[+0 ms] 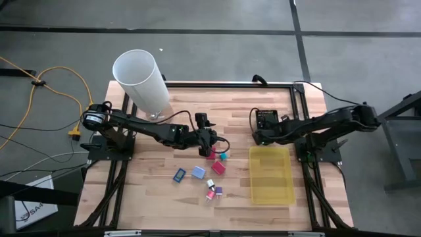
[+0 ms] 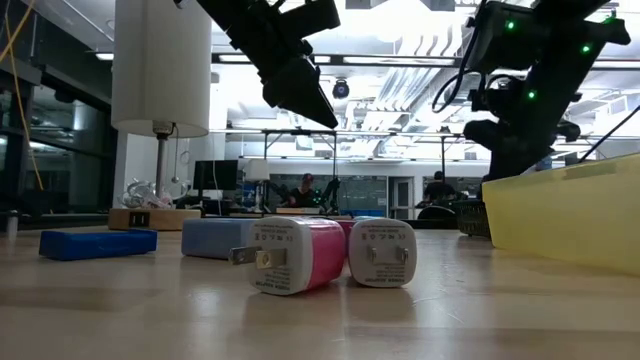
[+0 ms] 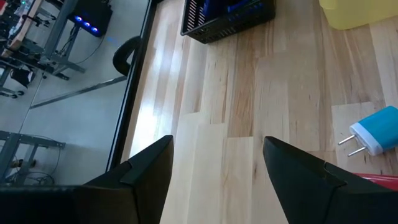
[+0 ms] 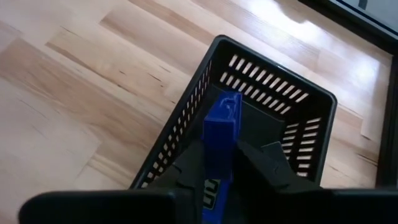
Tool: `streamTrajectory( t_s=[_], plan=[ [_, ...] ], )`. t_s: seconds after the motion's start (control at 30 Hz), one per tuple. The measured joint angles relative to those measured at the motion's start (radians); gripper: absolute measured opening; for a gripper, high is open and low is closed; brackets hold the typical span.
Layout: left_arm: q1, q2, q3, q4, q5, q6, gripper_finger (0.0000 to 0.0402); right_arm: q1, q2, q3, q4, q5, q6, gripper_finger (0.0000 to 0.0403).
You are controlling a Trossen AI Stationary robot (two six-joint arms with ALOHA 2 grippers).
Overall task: Pick & Place Office items
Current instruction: Put the bottom blue digital clock into the black bin, then put the blue digital clock into the black bin
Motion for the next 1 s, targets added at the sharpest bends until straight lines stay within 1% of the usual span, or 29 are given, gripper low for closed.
streamTrajectory(
  t_s=[0.17,0.4,0.7,0.9,1.0],
  plan=[
    [0.000,0.000,0.000,0.000,0.000,0.000,0.0239,0.000,0.001,0.000,0.000,0.000,-0.001,0.0102],
    [0.000,0.000,0.000,0.000,0.000,0.000,0.0239,0.000,0.001,0.000,0.000,-0.002,-0.003,0.0128],
    [0.000,0.000,0.000,0.000,0.001,0.000,0.0239,0.000,0.001,0.000,0.001,0.006,-0.005,0.0134],
    [0.000,0.000,0.000,0.000,0.002,-0.005,0.0239,-0.001,0.001,0.000,0.008,0.075,-0.007,0.0138],
    [0.000,0.000,0.000,0.000,0.004,-0.007,0.0239,-0.001,0.001,0.000,0.032,0.089,-0.008,0.0139]
  ],
)
